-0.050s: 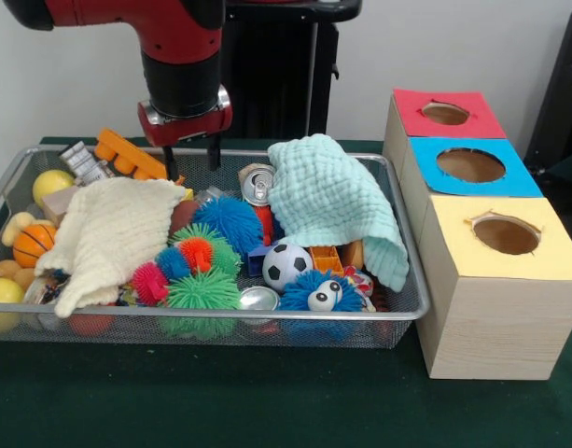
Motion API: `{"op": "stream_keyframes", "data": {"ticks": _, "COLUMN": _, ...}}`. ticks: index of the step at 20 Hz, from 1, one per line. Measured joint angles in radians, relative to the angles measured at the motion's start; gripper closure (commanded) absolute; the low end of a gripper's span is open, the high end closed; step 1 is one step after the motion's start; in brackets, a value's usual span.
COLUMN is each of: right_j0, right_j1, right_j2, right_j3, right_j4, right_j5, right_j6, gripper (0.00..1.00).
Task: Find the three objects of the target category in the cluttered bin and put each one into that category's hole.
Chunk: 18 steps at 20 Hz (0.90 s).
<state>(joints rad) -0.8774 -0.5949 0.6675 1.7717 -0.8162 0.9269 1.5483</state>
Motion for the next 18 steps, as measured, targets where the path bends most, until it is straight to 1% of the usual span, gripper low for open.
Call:
{"op": "stream_keyframes", "data": {"ticks": 5, "right_j0": -0.015, "right_j1": 0.026, "right_j2": 0.011, "right_j3": 0.015, "right_j4": -0.001, "right_j5": -0.005, "right_j6": 0.0, "gripper": 0.0}}
{"op": "stream_keyframes", "data": {"ticks": 9, "right_j0": -0.037, "right_j1": 0.052, "right_j2": 0.026, "right_j3": 0.034, "right_j4": -0.003, "right_j5": -0.032, "right_j6": 0.0, "gripper": 0.0}}
{"op": "stream_keyframes", "data": {"ticks": 13, "right_j0": -0.047, "right_j1": 0.064, "right_j2": 0.027, "right_j3": 0.049, "right_j4": -0.007, "right_j5": -0.043, "right_j6": 0.0, "gripper": 0.0}}
{"op": "stream_keyframes", "data": {"ticks": 18, "right_j0": -0.062, "right_j1": 0.067, "right_j2": 0.027, "right_j3": 0.067, "right_j4": -0.034, "right_j5": -0.057, "right_j6": 0.0, "gripper": 0.0}}
